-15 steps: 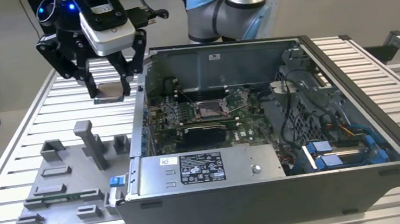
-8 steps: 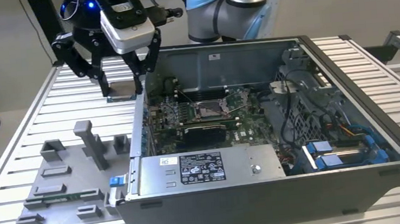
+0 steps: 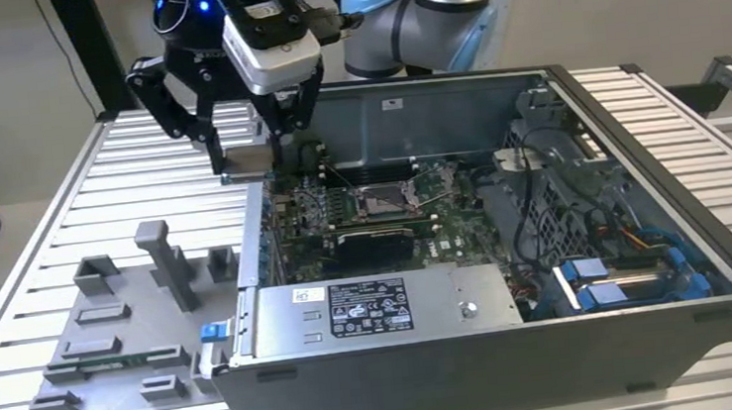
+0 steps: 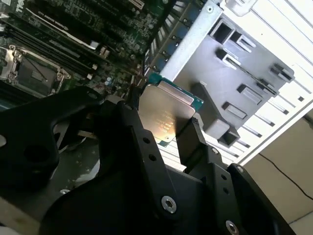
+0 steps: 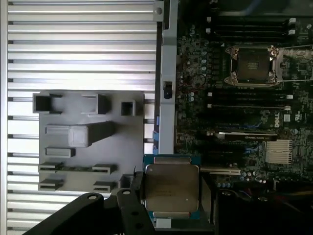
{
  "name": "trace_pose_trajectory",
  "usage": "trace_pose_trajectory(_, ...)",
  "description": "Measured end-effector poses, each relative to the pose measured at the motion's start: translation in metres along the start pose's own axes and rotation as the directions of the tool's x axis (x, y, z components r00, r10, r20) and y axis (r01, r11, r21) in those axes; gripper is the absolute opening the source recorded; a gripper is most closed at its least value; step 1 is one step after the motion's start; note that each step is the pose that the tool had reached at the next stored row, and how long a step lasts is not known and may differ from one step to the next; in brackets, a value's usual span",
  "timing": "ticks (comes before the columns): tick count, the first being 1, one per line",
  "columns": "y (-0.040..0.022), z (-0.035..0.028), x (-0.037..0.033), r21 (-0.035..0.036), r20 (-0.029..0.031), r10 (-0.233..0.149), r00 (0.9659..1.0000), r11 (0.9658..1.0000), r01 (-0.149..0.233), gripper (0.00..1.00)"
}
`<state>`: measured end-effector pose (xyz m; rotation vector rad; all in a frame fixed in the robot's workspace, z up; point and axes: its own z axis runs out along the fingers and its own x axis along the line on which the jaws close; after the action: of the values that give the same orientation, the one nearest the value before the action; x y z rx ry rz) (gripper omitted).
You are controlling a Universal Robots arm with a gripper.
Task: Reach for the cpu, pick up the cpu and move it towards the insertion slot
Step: 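Pick up the cpu and move it towards the insertion slot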
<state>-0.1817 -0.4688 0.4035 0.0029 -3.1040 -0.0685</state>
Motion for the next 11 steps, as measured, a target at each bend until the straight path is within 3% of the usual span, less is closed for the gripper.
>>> trace_pose_trajectory(7,0.0000,-0.0007,-0.0188,0.0000,-0.0011,0.000,1.0000,1.0000,0.000,0.00)
trace_pose_trajectory(11,-0.0001,-0.0008,-0.0205,0.0000,-0.0012,0.000,1.0000,1.0000,0.000,0.00)
